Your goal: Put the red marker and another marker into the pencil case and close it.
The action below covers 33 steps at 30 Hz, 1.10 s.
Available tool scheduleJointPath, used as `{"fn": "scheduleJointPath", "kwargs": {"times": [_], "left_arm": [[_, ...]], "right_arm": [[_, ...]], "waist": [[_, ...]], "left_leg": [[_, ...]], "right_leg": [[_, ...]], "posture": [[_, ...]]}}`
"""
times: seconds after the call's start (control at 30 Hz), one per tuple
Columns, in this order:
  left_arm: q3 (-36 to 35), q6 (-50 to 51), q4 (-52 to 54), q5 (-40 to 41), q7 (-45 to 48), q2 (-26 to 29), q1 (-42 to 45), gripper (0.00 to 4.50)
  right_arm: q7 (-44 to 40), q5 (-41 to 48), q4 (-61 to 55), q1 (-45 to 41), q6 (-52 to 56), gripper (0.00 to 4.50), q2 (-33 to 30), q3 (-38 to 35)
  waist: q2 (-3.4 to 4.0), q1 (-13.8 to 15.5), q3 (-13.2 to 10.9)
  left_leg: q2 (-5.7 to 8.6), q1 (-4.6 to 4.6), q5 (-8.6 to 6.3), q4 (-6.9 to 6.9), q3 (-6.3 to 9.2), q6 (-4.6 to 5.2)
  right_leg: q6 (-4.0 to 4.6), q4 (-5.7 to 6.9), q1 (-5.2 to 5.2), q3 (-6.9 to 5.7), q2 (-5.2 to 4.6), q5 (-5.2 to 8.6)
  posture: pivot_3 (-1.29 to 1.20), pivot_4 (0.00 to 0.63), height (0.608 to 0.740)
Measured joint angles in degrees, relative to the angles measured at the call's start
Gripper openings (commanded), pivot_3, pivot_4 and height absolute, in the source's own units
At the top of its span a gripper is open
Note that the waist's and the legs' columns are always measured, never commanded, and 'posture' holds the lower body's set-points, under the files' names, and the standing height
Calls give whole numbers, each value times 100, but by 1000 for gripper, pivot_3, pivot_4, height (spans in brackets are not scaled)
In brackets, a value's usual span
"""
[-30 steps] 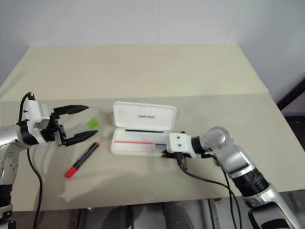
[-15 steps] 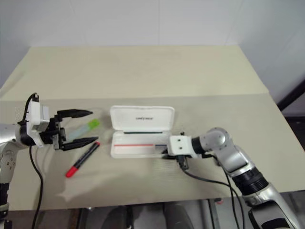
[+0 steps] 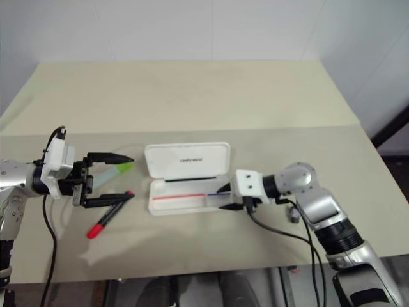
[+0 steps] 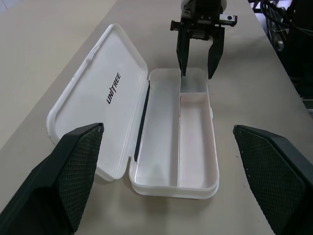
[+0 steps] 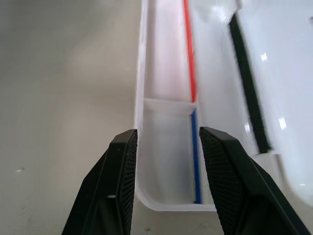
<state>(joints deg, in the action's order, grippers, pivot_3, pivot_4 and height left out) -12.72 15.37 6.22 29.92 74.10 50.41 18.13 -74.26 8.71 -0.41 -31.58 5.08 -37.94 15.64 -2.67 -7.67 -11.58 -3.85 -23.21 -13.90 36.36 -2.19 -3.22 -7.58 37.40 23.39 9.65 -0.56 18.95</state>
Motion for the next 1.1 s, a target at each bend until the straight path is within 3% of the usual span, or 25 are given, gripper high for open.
{"fn": "scheduleJointPath", "kwargs": {"times": [0.17, 0.2, 0.27, 0.43, 0.77, 0.9, 1.1], "left_arm": [[35, 72, 97, 0, -12, 0, 58, 4500], [35, 92, 126, 0, -12, 0, 62, 4500], [36, 124, 188, 2, -7, 0, 66, 4500], [8, 297, 300, 44, 71, 203, -105, 4500], [-596, 946, 540, 41, -307, 857, -829, 4500], [-740, 1977, 986, 39, -678, 1256, -1498, 4500], [-737, 3054, 1476, -130, -1545, 1380, -1674, 4500]], "right_arm": [[-135, 578, -68, -50, 394, 2151, -79, -371], [-172, 708, -126, -49, 491, 2324, -110, -457], [-200, 1035, -240, -39, 684, 2727, -160, -692], [-92, 1898, -643, 103, 1185, 4471, -222, -1499], [517, 2935, -1244, -22, 2250, 4471, -188, -2003], [553, 2927, -1267, -157, 2117, 4471, 47, -1848], [470, 2764, -1215, -264, 1944, 4471, 354, -1505]], "waist": [[0, 10, 0], [0, 10, 0], [0, 9, 0], [0, -11, 0], [0, -15, 0], [0, -32, -1], [-3, -6, -3]], "left_leg": [[0, 0, 0, -2, 1, 0], [0, -1, 0, -2, 1, 0], [-1, 0, 0, -3, 1, 0], [-1, 0, 0, -6, 2, 0], [-3, 0, 0, -12, 2, 1], [-5, 0, 0, -21, 2, 1], [-2, -3, -1, -21, 3, 0]], "right_leg": [[0, -1, 0, 0, 0, 0], [0, -1, 0, 0, 0, 0], [0, -1, 0, 0, 0, 0], [0, -1, 0, 0, 0, 0], [3, -4, 3, 1, -1, 3], [7, -3, 10, -1, 1, 8], [7, -2, 11, -3, -2, 11]], "posture": [[0, 150, 740], [0, 150, 740], [0, 150, 740], [0, 150, 740], [0, 150, 740], [0, 150, 740], [0, 150, 740]]}}
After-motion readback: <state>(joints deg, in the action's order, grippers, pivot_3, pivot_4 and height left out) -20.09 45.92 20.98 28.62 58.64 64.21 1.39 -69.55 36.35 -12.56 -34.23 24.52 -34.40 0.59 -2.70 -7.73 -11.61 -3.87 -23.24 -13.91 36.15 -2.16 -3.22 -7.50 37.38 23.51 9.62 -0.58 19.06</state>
